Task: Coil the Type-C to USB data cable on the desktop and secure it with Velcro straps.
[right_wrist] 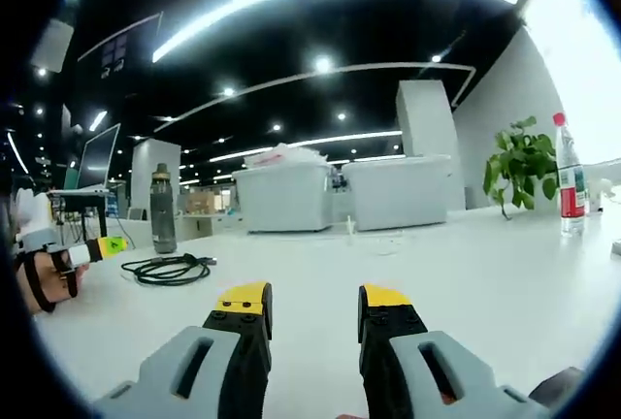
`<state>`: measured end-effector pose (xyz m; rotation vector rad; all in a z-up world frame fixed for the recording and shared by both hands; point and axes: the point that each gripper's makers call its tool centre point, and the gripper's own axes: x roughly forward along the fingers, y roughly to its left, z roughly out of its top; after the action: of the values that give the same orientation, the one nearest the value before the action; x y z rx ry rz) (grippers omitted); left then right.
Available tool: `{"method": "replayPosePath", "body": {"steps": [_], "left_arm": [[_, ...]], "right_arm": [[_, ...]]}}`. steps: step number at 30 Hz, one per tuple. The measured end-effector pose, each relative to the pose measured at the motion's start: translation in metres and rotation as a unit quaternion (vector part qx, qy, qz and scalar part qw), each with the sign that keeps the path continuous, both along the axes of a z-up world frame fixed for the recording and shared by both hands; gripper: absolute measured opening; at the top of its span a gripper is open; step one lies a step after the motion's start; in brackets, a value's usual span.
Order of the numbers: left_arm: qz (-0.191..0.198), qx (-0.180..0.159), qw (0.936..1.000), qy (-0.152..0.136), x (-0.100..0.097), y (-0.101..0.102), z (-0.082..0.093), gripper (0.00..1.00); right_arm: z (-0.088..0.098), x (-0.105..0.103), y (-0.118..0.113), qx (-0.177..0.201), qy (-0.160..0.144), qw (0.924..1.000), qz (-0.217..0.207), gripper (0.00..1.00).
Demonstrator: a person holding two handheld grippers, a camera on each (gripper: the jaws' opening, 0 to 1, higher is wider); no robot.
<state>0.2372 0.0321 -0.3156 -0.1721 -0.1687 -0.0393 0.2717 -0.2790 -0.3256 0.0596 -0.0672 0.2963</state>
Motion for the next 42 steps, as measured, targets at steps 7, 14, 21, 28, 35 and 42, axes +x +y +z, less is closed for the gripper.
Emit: {"method": "replayPosePath", "body": {"steps": [7,14,21,28,35,42], "left_arm": [[-0.003,0.016,0.9998,0.01,0.004,-0.002,-0.003,0.37],[0.0,0.009,0.9999,0.012,0.001,-0.001,-0.004,0.37],[-0.005,0.017,0.9997,0.018,0.001,-0.004,-0.007,0.37],[-0.009,0.02,0.9994,0.026,0.002,-0.006,-0.011,0.38],[-0.014,0.025,0.9991,0.031,0.003,-0.008,-0.013,0.39],[-0.013,0.02,0.9992,0.031,0.003,-0.007,-0.013,0.39]], "right_arm": [[-0.001,-0.001,-0.001,0.005,0.003,1.0,0.0,0.35],[-0.003,-0.003,0.006,0.01,0.009,0.9997,0.02,0.35],[-0.004,-0.003,0.005,0.005,0.009,0.9997,0.021,0.35],[-0.007,-0.003,0.008,-0.001,0.014,0.9995,0.029,0.35],[-0.006,-0.003,0.008,-0.001,0.013,0.9995,0.028,0.35],[-0.007,-0.004,0.008,-0.007,0.013,0.9995,0.029,0.35]]}}
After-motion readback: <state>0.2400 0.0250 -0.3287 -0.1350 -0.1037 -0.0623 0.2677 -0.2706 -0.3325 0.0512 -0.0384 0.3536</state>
